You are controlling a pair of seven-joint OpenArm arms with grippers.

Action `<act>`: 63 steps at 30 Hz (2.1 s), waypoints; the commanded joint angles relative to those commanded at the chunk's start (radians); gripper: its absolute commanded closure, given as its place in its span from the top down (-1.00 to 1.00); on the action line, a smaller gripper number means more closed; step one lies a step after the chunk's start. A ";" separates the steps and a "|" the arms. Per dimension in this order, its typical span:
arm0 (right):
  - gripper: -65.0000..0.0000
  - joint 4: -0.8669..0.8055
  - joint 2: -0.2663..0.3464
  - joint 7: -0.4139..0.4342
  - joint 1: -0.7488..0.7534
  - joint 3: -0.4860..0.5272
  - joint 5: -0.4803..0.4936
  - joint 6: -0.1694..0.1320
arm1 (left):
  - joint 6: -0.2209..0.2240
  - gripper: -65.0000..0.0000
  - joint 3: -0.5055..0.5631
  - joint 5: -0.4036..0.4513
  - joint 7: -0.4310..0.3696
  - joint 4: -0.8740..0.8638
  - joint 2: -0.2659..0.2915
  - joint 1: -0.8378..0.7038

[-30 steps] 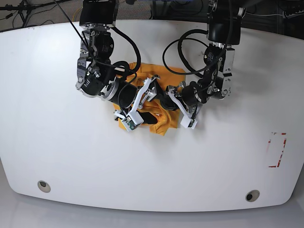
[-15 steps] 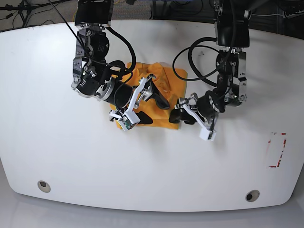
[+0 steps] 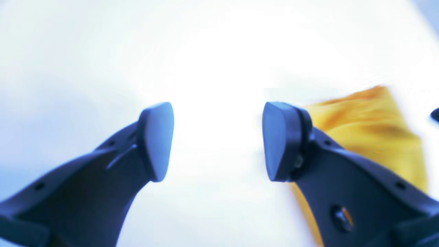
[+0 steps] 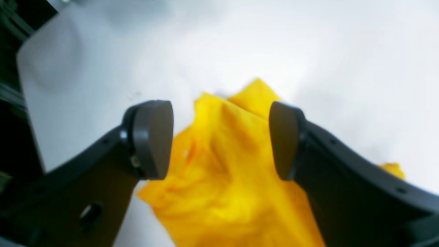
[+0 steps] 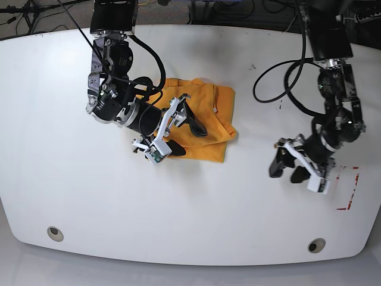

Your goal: Fold the T-shirt properly

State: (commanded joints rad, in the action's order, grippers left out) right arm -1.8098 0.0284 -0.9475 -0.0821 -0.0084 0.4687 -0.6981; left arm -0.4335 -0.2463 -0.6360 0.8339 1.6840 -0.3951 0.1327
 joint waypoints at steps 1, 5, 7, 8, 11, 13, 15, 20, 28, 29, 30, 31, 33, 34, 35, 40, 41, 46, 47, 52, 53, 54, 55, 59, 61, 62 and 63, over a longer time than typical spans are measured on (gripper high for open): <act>0.30 0.017 0.000 0.000 -0.014 0.015 -0.028 0.000 | 0.000 0.17 -0.023 0.000 0.000 0.006 -0.029 -0.018; 0.30 0.060 -0.002 0.003 -0.060 0.086 -0.101 0.000 | -0.002 0.17 -0.092 0.002 0.000 0.014 -0.100 -0.069; 0.30 0.080 -0.003 0.003 -0.089 0.114 -0.124 0.000 | -0.002 0.17 -0.127 0.002 0.000 0.014 -0.126 -0.095; 0.30 0.107 -0.012 0.003 -0.112 0.129 -0.140 0.000 | -0.002 0.17 -0.161 0.002 0.000 0.014 -0.140 -0.120; 0.30 0.170 -0.046 0.005 -0.157 0.132 -0.170 0.000 | -0.002 0.17 -0.221 0.002 0.000 0.012 -0.149 -0.152; 0.30 0.219 -0.063 0.008 -0.181 0.132 -0.193 0.000 | -0.002 0.17 -0.252 0.005 0.000 0.011 -0.149 -0.169; 0.30 0.269 -0.077 0.026 -0.207 0.138 -0.222 0.000 | -0.002 0.17 -0.275 0.005 0.000 0.009 -0.149 -0.186; 0.30 0.374 -0.123 0.060 -0.235 0.143 -0.311 0.000 | -0.002 0.17 -0.284 0.006 0.000 0.006 -0.149 -0.209; 0.28 0.417 -0.135 0.060 -0.221 0.273 -0.356 0.000 | -0.002 0.17 -0.285 0.006 0.000 -0.002 -0.147 -0.210; 0.28 0.417 -0.135 0.060 -0.216 0.276 -0.356 0.000 | -0.002 0.17 -0.284 0.006 0.000 -0.006 -0.147 -0.210; 0.27 0.417 -0.135 0.060 -0.212 0.278 -0.356 0.000 | -0.002 0.17 -0.284 0.006 0.000 -0.014 -0.147 -0.209; 0.26 0.417 -0.135 0.061 -0.210 0.278 -0.356 0.000 | -0.002 0.17 -0.284 0.006 0.000 -0.018 -0.147 -0.207; 0.14 0.419 -0.135 0.061 -0.207 0.278 -0.356 0.000 | -0.002 0.17 -0.285 0.006 -0.002 -0.032 -0.147 -0.204; 0.01 0.419 -0.135 0.061 -0.206 0.278 -0.356 0.000 | -0.002 0.17 -0.285 0.006 -0.003 -0.040 -0.147 -0.203; -0.10 0.419 -0.135 0.061 -0.206 0.278 -0.356 0.000 | -0.002 0.17 -0.285 0.006 -0.003 -0.046 -0.147 -0.203; -0.95 0.419 -0.118 0.064 -0.201 0.278 -0.356 0.000 | -0.002 0.17 -0.285 0.006 -0.005 -0.071 -0.147 -0.203; -1.00 0.419 -0.115 0.064 -0.201 0.278 -0.356 0.000 | -0.002 0.17 -0.285 0.006 -0.005 -0.074 -0.147 -0.203; -0.97 0.394 -0.112 0.064 -0.201 0.278 -0.356 0.000 | -0.002 0.17 -0.285 0.006 -0.005 -0.078 -0.147 -0.203; -1.00 0.377 -0.112 0.064 -0.199 0.278 -0.356 0.000 | -0.002 0.17 -0.285 0.006 -0.005 -0.078 -0.147 -0.203; -1.00 0.282 -0.112 0.055 -0.196 0.278 -0.356 0.000 | -0.002 0.17 -0.282 0.006 -0.005 -0.078 -0.147 -0.203; -1.00 0.265 -0.112 0.049 -0.198 0.278 -0.356 0.000 | -0.002 0.17 -0.282 0.006 -0.003 -0.078 -0.147 -0.203; -1.00 0.256 -0.114 0.043 -0.199 0.278 -0.356 0.000 | -0.002 0.17 -0.281 0.006 -0.003 -0.078 -0.147 -0.203; -1.00 0.242 -0.118 0.028 -0.203 0.278 -0.356 0.000 | -0.002 0.17 -0.281 0.006 -0.002 -0.078 -0.147 -0.203; -1.00 0.224 -0.124 0.005 -0.232 0.276 -0.356 0.000 | -0.002 0.17 -0.281 0.006 -0.002 -0.078 -0.147 -0.203; -1.00 0.229 -0.140 0.005 -0.239 0.276 -0.356 0.000 | -0.002 0.17 -0.281 0.006 0.000 -0.078 -0.147 -0.206; -1.00 0.229 -0.143 0.005 -0.241 0.276 -0.356 0.000 | -0.002 0.17 -0.281 0.006 0.000 -0.078 -0.147 -0.207; -1.00 0.230 -0.146 0.006 -0.249 0.276 -0.356 0.000 | -0.002 0.17 -0.281 0.006 0.000 -0.078 -0.147 -0.209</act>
State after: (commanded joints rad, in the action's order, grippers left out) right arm -1.5796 -0.1174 -0.9413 -0.3307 0.2677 0.1128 -0.6981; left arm -0.4350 -0.5271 -0.6299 0.8339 1.6057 -0.5424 -0.0760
